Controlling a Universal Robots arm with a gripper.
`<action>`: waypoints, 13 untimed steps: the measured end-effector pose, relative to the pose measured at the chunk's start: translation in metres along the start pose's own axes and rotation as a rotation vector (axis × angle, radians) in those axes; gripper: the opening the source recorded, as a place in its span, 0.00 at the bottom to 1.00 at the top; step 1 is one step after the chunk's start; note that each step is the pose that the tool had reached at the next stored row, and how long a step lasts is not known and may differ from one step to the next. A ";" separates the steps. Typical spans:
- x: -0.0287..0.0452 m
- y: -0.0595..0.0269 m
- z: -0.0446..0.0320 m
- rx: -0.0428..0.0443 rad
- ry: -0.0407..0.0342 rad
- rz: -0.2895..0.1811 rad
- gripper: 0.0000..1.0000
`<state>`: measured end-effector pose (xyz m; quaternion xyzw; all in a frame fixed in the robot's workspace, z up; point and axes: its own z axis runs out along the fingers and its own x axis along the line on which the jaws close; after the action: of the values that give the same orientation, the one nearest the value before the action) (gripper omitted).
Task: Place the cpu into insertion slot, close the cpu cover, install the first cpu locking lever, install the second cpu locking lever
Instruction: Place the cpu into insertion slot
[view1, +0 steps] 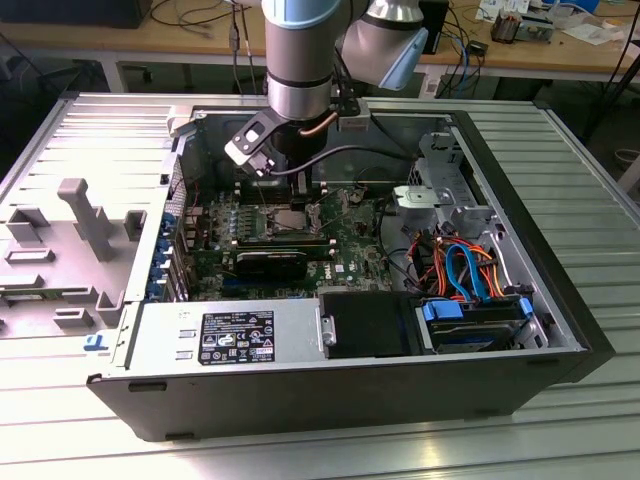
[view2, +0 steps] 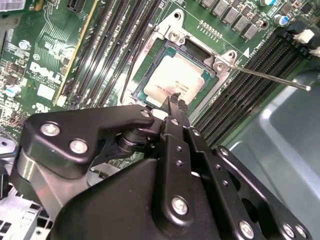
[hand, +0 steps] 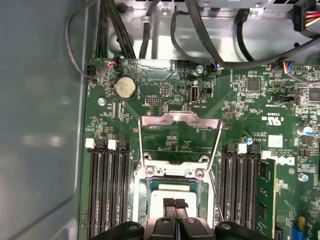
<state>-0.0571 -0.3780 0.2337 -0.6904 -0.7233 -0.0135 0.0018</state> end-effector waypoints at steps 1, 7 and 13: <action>0.0000 0.0000 -0.0016 0.0000 0.0000 0.000 0.11; 0.0003 0.0003 -0.0138 -0.0001 0.0002 0.000 0.11; 0.0003 0.0003 -0.0139 0.0000 0.0002 0.000 0.11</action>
<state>-0.0571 -0.3779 0.2476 -0.6904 -0.7233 -0.0136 0.0019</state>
